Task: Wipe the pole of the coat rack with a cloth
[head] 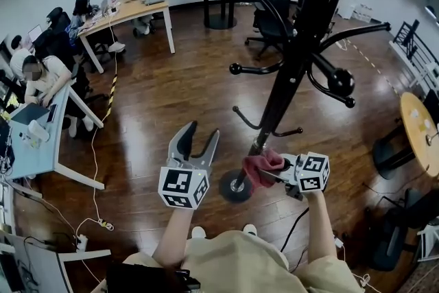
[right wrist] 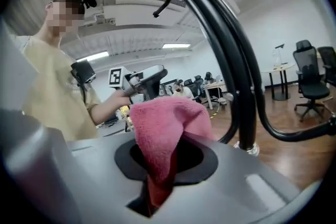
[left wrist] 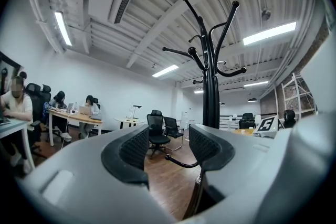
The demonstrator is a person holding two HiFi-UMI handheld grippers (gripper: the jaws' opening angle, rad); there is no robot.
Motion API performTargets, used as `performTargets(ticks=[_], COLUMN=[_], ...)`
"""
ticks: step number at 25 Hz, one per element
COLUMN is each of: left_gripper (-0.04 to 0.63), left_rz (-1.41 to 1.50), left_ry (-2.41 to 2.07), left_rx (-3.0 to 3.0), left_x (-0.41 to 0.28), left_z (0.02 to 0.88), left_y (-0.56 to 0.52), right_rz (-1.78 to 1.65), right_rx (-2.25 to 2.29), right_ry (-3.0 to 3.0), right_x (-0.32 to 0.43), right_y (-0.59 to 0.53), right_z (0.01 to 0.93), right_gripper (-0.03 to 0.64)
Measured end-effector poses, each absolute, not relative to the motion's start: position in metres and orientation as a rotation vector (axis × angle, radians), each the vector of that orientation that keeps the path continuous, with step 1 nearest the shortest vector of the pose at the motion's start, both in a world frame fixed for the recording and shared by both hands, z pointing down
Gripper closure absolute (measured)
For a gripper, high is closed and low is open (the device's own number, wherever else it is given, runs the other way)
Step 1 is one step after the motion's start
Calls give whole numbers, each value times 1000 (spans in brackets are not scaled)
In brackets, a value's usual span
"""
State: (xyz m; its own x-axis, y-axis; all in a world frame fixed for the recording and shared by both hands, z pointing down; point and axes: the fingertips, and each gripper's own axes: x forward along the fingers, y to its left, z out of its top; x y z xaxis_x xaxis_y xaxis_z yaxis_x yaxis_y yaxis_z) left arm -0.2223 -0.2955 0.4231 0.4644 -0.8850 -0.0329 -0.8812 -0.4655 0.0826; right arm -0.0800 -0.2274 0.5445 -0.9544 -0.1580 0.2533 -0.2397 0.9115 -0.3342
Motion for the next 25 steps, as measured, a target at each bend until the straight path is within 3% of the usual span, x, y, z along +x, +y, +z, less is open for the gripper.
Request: performTargets(ticks=[4, 8, 13, 19, 25], left_gripper=[377, 377, 383, 383, 382], left_rz=[-107, -128, -157, -154, -154], left_ry=[-1611, -1676, -1711, -1696, -1665], left_rx=[2636, 2590, 2546, 2546, 2551], left_x=[-228, -254, -275, -279, -280], left_z=[423, 420, 419, 425, 429], left_y=[-298, -303, -303, -301, -300], right_rz=[92, -646, -1211, -1340, -1052], right_rx=[281, 865, 1291, 1307, 961], right_ry=[-2678, -2362, -1721, -1313, -1332], right_x=[-102, -108, -92, -84, -90], right_y=[-211, -269, -306, -327, -345], right_z=[529, 444, 324, 295, 427], right_gripper=[570, 566, 566, 568, 569])
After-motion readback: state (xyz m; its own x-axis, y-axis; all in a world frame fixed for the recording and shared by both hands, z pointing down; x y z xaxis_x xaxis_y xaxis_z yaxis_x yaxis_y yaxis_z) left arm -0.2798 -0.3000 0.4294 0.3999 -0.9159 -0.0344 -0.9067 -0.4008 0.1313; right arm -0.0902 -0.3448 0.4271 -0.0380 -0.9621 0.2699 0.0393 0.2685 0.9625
